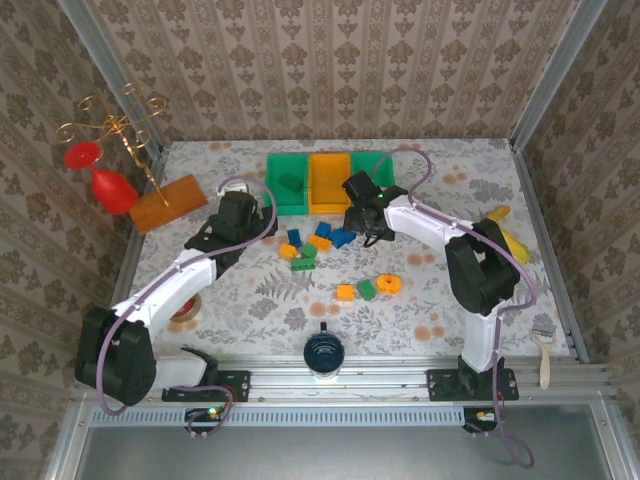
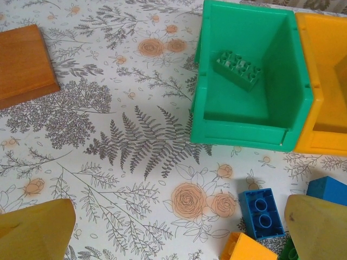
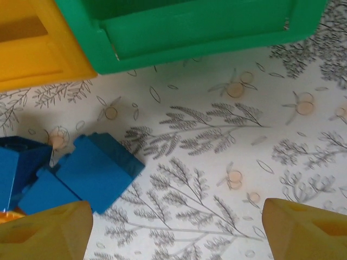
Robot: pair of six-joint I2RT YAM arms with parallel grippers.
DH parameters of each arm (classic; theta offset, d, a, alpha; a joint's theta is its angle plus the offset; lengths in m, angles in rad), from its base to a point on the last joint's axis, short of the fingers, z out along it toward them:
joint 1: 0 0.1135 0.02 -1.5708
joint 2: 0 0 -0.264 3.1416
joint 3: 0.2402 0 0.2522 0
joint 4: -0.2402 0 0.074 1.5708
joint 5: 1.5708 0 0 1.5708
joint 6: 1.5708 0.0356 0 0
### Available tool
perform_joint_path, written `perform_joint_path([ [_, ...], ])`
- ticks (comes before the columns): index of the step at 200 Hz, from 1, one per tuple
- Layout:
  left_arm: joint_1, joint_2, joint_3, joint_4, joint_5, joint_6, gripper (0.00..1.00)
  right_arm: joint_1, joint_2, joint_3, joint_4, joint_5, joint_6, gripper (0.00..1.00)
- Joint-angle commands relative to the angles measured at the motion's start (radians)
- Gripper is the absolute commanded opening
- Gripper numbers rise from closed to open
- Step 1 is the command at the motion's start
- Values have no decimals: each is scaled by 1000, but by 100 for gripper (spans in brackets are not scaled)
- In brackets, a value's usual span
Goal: Sort the legos into containers by color
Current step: Pick up the lego from the center of the table.
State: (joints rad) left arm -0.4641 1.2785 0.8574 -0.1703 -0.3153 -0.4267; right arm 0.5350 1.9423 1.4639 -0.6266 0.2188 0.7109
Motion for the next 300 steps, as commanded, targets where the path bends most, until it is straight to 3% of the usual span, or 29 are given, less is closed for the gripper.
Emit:
perform_joint_path([
  [1, 2, -11, -14, 17, -10, -22, 100, 7, 53, 53, -41, 0, 16, 82],
  [145, 29, 12, -38, 17, 28, -45, 100, 11, 218, 205, -69, 10, 15, 91],
  [300, 30, 1, -52, 29, 34, -60, 100, 11, 71, 14, -81, 20, 14, 71],
])
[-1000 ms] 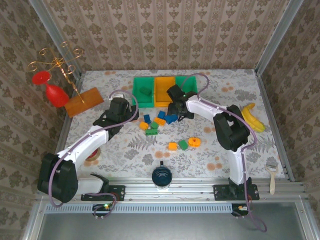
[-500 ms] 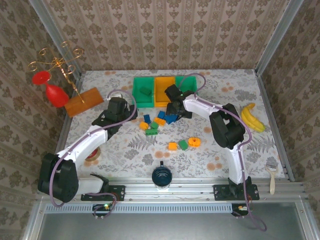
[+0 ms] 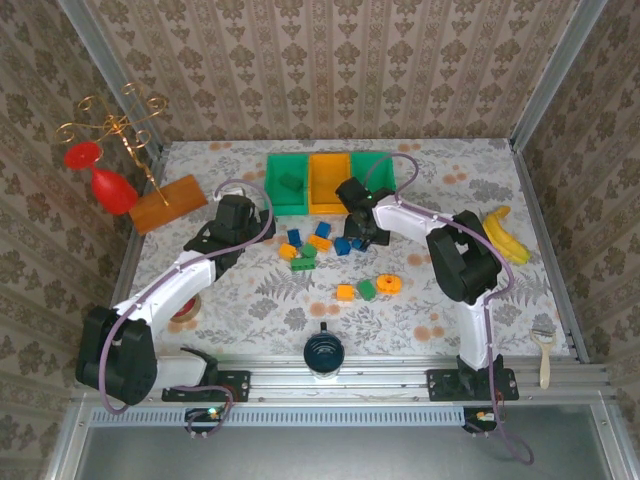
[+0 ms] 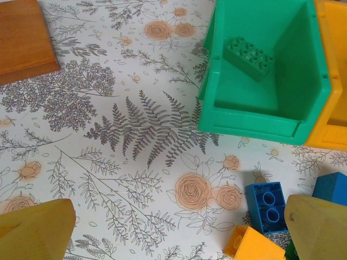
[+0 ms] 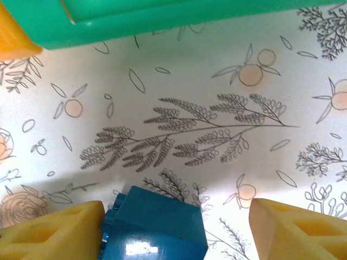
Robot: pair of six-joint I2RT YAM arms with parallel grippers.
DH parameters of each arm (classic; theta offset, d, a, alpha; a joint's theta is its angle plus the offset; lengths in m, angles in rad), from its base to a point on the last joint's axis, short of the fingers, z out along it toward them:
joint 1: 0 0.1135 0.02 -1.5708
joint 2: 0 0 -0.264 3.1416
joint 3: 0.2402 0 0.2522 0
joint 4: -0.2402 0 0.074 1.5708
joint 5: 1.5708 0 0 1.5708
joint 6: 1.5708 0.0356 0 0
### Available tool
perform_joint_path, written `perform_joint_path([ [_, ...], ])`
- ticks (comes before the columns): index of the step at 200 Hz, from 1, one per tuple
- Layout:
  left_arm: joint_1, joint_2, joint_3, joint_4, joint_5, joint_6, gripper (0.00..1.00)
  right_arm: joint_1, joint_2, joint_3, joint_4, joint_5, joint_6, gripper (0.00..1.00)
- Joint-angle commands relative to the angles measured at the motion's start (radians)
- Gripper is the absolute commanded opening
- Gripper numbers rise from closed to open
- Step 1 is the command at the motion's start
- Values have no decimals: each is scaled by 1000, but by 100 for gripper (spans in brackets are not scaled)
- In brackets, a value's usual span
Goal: Sort the legos into containers by color
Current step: Pick up the lego from the center of the table.
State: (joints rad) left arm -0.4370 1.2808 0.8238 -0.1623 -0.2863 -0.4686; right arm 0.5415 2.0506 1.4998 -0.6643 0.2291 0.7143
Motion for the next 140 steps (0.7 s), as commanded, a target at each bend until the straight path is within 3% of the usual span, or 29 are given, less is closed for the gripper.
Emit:
perform_joint_path([
  [1, 4, -2, -18, 21, 5, -18, 100, 4, -38, -24, -43, 10, 11, 71],
  [49, 3, -6, -20, 17, 15, -22, 100, 0, -24, -59, -8, -29, 30, 71],
  [115, 3, -9, -23, 14, 4, -21, 100, -5, -29, -79, 12, -50, 33, 57],
  [140, 3, -9, -23, 14, 2, -23, 100, -3, -39, -82, -3, -51, 32, 60],
])
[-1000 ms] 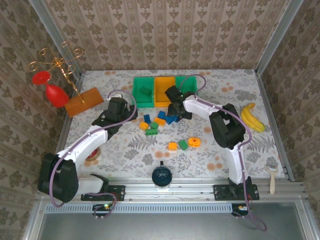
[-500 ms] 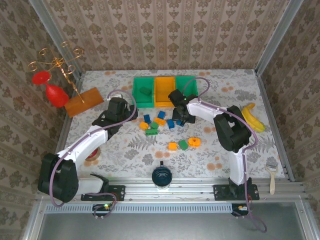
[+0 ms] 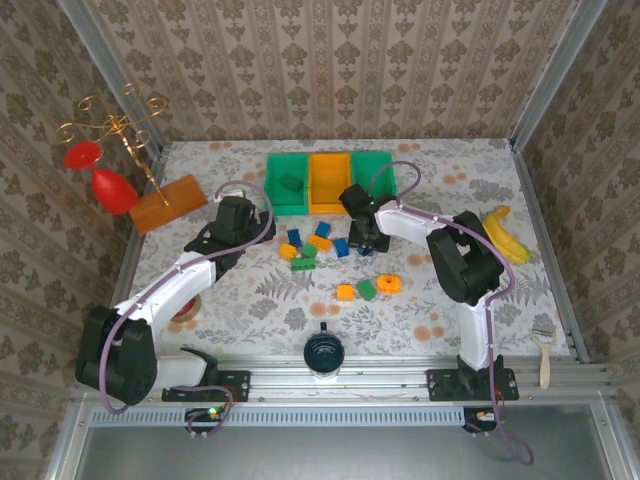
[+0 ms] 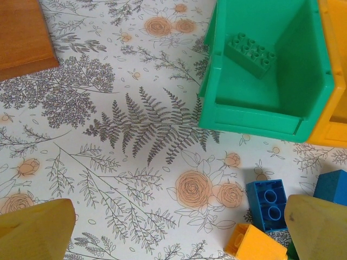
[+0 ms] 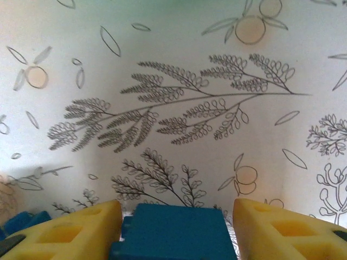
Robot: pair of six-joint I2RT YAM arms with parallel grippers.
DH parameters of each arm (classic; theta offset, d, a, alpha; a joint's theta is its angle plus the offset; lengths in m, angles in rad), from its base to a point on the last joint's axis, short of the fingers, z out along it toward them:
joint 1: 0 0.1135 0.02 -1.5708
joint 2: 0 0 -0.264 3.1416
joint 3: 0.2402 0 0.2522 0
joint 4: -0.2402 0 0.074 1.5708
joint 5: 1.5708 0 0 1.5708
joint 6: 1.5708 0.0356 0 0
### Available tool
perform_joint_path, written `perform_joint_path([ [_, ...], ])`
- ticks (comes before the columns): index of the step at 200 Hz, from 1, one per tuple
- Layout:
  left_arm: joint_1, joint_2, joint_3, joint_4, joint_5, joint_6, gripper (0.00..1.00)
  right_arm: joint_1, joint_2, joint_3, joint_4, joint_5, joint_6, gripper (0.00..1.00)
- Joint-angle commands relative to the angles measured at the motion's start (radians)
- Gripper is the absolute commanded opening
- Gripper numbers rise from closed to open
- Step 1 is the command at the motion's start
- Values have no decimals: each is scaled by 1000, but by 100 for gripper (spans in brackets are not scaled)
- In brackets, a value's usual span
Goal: Sort the legos into containers by color
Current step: Pick up the lego from the center of the table.
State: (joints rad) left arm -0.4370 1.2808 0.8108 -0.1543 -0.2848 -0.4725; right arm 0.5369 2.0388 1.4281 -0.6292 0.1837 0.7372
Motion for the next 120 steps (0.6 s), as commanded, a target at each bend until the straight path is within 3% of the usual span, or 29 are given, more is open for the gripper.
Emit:
perform_joint_path([
  [1, 3, -9, -10, 6, 0, -19, 100, 1, -28, -10, -39, -5, 10, 60],
  [33, 3, -9, -9, 6, 1, -21, 100, 6, -54, -40, -40, 5, 11, 58],
  [120, 5, -20, -10, -4, -7, -18, 100, 6, -128, 17, -21, 35, -84, 31],
])
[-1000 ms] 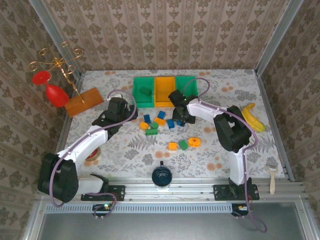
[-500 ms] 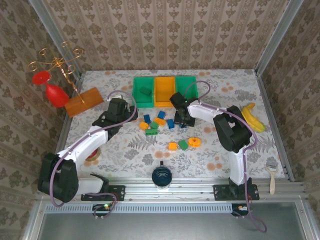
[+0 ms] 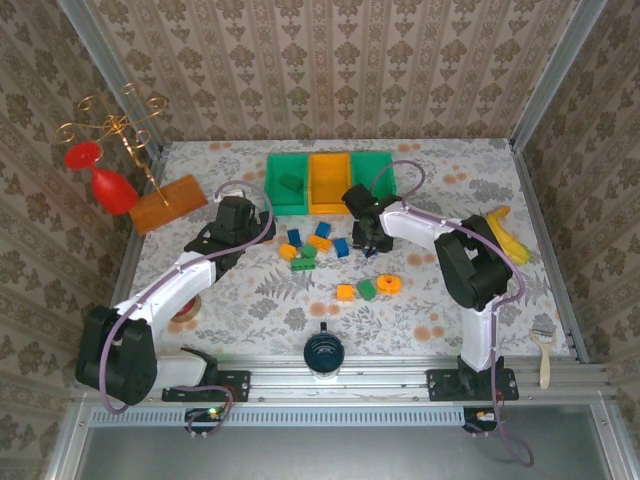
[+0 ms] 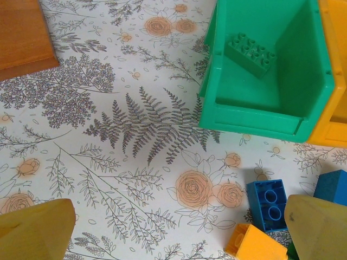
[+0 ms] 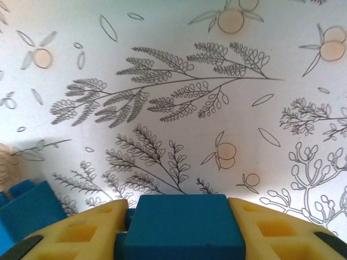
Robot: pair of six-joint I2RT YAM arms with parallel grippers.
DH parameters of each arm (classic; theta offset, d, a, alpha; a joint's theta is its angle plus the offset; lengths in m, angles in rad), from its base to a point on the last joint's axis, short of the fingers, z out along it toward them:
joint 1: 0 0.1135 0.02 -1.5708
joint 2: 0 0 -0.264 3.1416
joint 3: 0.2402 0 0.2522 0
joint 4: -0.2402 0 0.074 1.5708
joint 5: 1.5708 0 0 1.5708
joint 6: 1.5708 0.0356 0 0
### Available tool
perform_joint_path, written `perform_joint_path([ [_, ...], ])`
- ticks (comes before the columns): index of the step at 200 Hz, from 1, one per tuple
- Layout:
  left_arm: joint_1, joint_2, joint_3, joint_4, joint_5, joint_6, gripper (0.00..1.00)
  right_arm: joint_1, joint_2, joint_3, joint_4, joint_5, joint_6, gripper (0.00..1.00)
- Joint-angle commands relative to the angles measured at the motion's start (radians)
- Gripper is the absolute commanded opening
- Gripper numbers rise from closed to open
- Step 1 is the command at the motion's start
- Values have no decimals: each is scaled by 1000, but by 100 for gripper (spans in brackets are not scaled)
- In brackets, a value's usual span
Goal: Sort the legos into containers by color
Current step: Pick up the lego from the center of the table, then place the lego in the container.
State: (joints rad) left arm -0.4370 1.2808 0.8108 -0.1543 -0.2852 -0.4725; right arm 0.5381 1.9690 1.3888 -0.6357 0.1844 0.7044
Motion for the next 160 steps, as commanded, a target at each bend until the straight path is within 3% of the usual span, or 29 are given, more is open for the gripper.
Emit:
perform_joint_path([
  [1, 4, -20, -10, -4, -6, -18, 100, 5, -58, 59, -14, 35, -54, 31],
  [51, 6, -21, -9, -8, -3, -16, 100, 6, -9, 230, -3, 53, -157, 29],
  [160, 17, -47, -11, -35, 34, -24, 100, 6, 295, 699, -23, 89, -350, 32],
])
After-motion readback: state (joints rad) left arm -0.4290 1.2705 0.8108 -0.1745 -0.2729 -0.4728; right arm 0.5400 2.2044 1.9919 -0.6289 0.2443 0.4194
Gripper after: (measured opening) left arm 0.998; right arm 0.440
